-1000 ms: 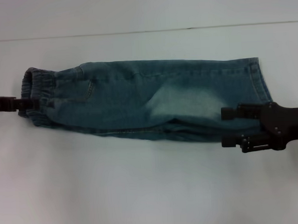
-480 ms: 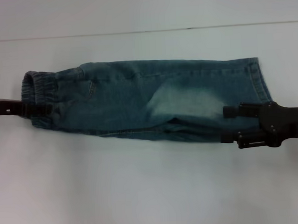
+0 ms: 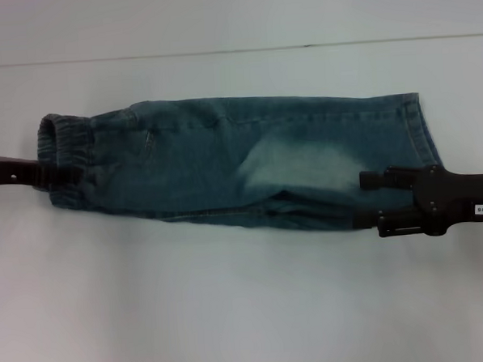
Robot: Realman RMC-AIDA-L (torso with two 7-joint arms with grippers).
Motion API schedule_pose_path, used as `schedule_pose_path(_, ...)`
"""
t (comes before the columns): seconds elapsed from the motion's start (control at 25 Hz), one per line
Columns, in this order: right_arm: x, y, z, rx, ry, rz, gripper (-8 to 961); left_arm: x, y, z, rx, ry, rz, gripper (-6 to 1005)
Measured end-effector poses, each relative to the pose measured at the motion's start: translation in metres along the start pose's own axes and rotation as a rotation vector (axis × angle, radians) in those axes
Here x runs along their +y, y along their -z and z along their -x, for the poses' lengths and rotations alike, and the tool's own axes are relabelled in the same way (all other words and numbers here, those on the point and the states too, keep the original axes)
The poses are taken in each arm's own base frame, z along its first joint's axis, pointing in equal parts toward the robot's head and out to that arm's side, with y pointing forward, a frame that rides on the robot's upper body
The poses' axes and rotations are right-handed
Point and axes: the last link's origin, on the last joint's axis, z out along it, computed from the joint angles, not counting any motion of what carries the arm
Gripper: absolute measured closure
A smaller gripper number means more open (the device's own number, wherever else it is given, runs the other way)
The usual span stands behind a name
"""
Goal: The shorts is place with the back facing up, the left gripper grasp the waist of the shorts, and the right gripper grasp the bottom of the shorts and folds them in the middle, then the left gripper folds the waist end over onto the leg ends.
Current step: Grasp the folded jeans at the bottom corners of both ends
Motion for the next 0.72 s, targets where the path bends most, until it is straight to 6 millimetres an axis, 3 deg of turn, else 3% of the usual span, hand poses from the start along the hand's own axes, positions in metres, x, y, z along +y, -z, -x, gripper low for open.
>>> schedule_pose_path(0.04,-0.0002,-0.0003,-0.0002,0.001,0.0,-0.002,0,0.0002,-0.0001,0.0,0.0,-0.001,0.001,73)
schedule_pose_path(0.48,-0.0022,-0.0025,-0.001,0.002,0.001,-0.019,2,0.0024,-0.0014,-0.0007,-0.002,-0.004,0.007,488)
schedule_pose_path(0.56,-0.0025,-0.0028,-0.0012,0.003,0.001,-0.022,1,0.0029,-0.0016,-0.0007,-0.002,-0.004,0.008,716)
schedule_pose_path(0.72,-0.0024,-0.0034,-0.0015,0.003,0.0,-0.022,1,0.0042,-0.0023,-0.0003,-0.002,-0.004,0.012,737)
